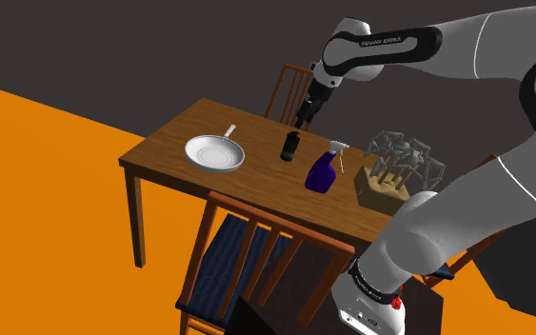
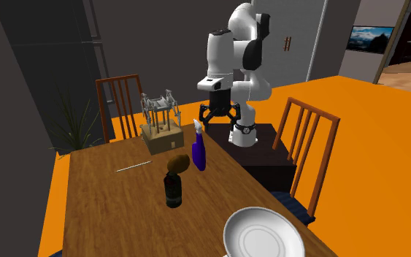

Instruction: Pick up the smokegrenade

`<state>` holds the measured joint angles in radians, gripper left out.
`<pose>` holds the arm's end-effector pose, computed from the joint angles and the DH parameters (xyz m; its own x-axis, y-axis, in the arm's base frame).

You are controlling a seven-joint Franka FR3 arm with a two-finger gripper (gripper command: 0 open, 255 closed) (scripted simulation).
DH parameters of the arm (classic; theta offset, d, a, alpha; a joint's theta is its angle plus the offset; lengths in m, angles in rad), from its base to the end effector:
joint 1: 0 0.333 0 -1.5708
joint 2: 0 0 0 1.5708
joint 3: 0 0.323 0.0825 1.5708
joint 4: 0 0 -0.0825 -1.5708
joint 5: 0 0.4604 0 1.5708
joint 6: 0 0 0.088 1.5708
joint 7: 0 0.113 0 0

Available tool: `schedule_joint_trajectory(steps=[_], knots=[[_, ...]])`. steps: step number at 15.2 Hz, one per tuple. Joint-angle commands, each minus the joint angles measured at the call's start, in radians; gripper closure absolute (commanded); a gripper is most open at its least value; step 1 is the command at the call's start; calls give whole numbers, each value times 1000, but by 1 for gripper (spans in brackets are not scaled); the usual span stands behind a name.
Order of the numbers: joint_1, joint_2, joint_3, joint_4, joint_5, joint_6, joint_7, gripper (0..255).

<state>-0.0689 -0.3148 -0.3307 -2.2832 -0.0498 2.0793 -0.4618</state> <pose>0.4921 -0.2150 0.4515 0.9894 0.0937 0.1106 0.0950 -0.9955 -0.0065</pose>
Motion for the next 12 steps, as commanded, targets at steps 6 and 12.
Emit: schedule_joint_trajectory(steps=[6, 12], knots=[[-19, 226, -100, 96, 88, 108, -152, 0], [-66, 454, -144, 234, 225, 155, -304, 0]])
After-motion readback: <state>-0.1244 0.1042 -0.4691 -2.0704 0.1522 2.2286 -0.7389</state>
